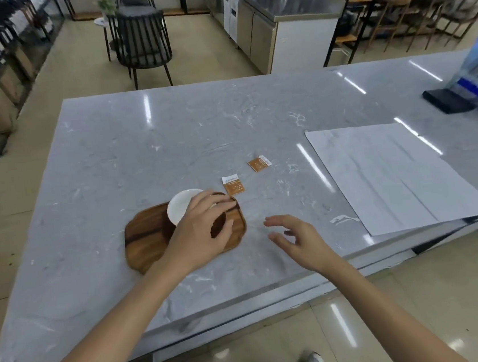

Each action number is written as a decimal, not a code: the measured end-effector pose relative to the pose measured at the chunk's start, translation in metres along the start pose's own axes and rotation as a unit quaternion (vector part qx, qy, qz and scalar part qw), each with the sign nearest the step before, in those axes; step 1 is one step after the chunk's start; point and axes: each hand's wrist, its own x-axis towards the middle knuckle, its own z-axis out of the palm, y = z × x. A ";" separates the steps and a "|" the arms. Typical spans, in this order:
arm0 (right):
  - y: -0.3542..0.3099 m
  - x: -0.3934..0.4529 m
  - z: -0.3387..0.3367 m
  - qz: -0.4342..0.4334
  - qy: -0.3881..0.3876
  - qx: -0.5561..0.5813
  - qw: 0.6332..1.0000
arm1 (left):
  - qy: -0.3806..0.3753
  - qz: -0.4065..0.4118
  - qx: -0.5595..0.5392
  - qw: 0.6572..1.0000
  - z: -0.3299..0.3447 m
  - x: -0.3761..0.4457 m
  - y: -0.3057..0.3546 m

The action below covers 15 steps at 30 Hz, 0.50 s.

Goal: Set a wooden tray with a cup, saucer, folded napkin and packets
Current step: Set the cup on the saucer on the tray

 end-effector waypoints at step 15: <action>0.177 -0.090 -0.183 0.086 0.086 -0.169 0.978 | -0.171 -0.020 -0.085 0.981 0.236 0.063 0.152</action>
